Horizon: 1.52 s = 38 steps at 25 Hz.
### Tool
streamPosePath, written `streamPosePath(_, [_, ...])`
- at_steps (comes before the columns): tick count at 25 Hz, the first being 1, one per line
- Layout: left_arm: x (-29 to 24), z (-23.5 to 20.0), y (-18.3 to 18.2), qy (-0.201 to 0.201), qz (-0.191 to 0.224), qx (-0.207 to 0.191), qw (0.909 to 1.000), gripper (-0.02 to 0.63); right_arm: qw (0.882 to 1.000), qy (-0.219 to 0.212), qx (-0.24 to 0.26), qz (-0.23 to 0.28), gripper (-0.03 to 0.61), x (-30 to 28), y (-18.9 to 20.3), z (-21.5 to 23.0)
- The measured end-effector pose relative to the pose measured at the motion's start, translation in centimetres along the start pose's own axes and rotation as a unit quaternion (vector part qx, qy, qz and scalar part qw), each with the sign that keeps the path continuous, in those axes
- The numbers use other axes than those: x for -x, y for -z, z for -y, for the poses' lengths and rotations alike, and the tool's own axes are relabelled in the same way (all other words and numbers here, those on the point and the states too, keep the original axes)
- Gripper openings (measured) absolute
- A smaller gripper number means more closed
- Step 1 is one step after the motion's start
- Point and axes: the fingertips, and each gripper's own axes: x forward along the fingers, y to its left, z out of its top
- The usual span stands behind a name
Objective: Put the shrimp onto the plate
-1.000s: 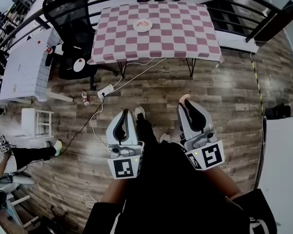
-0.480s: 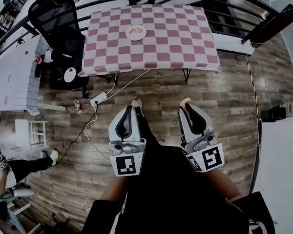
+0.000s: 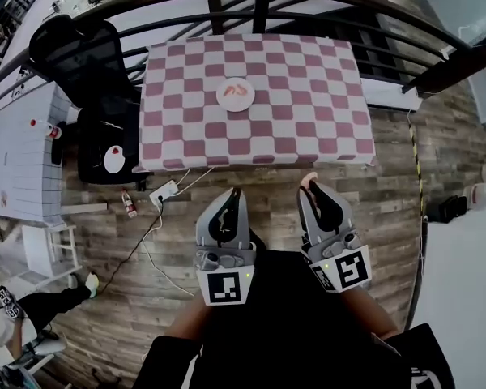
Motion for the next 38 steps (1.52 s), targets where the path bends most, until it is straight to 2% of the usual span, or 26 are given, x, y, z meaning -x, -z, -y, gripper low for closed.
streamPosePath(4, [-5.6, -5.1, 0.7, 0.004, -0.004, 0.036, 0.9993, 0.009, 1.0, 0.0, -0.014, -0.019, 0.057, -7.9, 1.2, 1.1])
streamPosePath(8, [-9.8, -8.4, 0.5, 0.016, 0.003, 0.026, 0.9995, 0.009, 1.0, -0.004, -0.016, -0.017, 0.057, -13.9, 1.3, 2.6])
streamPosePath(10, [-11.2, -9.8, 0.5, 0.007, 0.002, 0.019, 0.9998, 0.009, 1.0, -0.012, -0.023, -0.011, 0.057, -16.1, 1.0, 3.0])
streamPosePath(13, [-12.6, -11.0, 1.4, -0.018, -0.019, 0.032, 0.9991, 0.009, 0.999, -0.034, -0.035, -0.02, 0.057, -17.4, 1.2, 3.2])
streamPosePath(17, [-14.0, -11.9, 3.4, -0.06, -0.06, 0.07, 0.994, 0.009, 0.995, -0.075, -0.037, -0.047, 0.057, -18.7, 1.9, 3.6])
streamPosePath(22, [-15.3, -12.7, 4.5, -0.101, -0.063, 0.056, 0.9913, 0.009, 0.991, -0.116, -0.01, -0.069, 0.057, -20.9, 3.3, 5.0])
streamPosePath(26, [-16.4, -13.0, 5.5, -0.102, -0.069, 0.036, 0.9917, 0.009, 0.986, -0.136, -0.005, -0.1, 0.057, -23.0, 5.6, 5.9])
streamPosePath(29, [-17.4, -12.6, 7.0, -0.08, -0.082, 0.019, 0.9932, 0.009, 0.981, -0.151, 0.004, -0.119, 0.058, -24.5, 6.8, 6.1])
streamPosePath(31, [-17.9, -12.7, 7.9, -0.075, -0.086, 0.028, 0.9931, 0.009, 0.979, -0.158, 0.014, -0.131, 0.058, -25.4, 7.4, 5.9])
streamPosePath(36, [-18.6, -13.6, 9.4, -0.094, -0.097, 0.047, 0.9897, 0.009, 0.967, -0.192, 0.046, -0.163, 0.058, -27.7, 9.7, 5.1])
streamPosePath(38, [-18.9, -13.8, 9.6, -0.101, -0.095, 0.067, 0.988, 0.009, 0.962, -0.202, 0.049, -0.177, 0.058, -28.5, 11.0, 5.2])
